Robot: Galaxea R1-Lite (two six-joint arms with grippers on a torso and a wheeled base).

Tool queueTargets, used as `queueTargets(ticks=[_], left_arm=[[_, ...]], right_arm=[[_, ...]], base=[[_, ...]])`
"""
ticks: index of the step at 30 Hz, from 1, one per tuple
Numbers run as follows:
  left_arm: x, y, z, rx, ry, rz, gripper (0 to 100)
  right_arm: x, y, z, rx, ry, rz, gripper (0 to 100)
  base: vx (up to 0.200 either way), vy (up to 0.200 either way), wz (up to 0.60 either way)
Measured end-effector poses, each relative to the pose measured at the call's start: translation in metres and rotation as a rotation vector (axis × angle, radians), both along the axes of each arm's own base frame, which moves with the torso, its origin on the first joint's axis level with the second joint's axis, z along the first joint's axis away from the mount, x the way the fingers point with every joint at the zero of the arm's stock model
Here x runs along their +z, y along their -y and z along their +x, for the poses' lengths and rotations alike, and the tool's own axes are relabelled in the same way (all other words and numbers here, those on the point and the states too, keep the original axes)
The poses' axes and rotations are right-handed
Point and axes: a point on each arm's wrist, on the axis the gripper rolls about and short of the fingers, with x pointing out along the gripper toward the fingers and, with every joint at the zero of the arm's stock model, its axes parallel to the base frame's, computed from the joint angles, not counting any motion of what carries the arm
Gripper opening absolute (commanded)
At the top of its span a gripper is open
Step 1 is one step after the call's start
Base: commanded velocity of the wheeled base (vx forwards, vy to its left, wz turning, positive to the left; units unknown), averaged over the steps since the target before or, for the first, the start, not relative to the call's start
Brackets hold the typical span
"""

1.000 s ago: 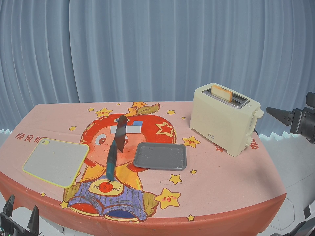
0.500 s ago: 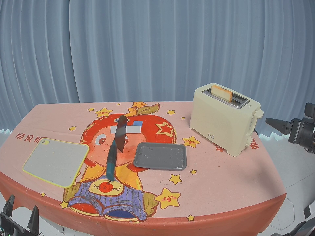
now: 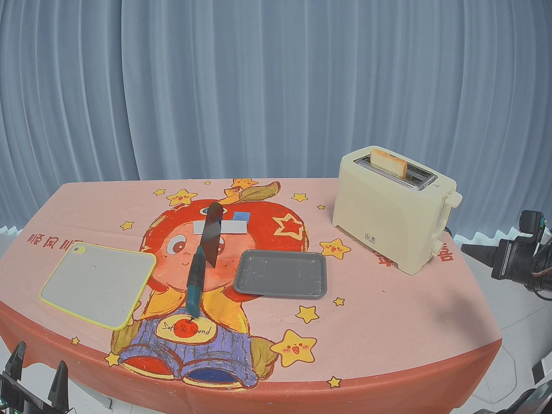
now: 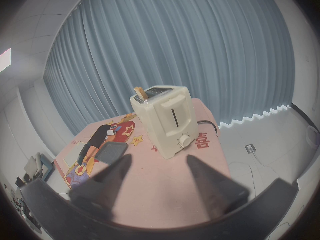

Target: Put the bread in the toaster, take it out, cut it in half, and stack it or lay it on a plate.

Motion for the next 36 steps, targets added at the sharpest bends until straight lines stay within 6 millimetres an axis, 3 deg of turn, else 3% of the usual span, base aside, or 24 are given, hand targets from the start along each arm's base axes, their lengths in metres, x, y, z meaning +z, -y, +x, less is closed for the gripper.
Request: queueTargets(ticks=[19, 26, 36], left_arm=[[0.0, 0.0, 0.0, 0.0, 0.0, 0.0, 100], [0.0, 0.0, 0.0, 0.0, 0.0, 0.0, 100], [0.0, 0.0, 0.0, 0.0, 0.0, 0.0, 100]], right_arm=[[-0.045, -0.004, 0.035, -0.028, -0.213, -0.048, 0], [-0.056, -0.004, 0.055, -0.041, -0.18, -0.042, 0], [-0.071, -0.004, 0.062, -0.044, -0.224, -0.049, 0]], base=[[0.0, 0.0, 0.0], [0.0, 0.0, 0.0], [0.0, 0.0, 0.0]])
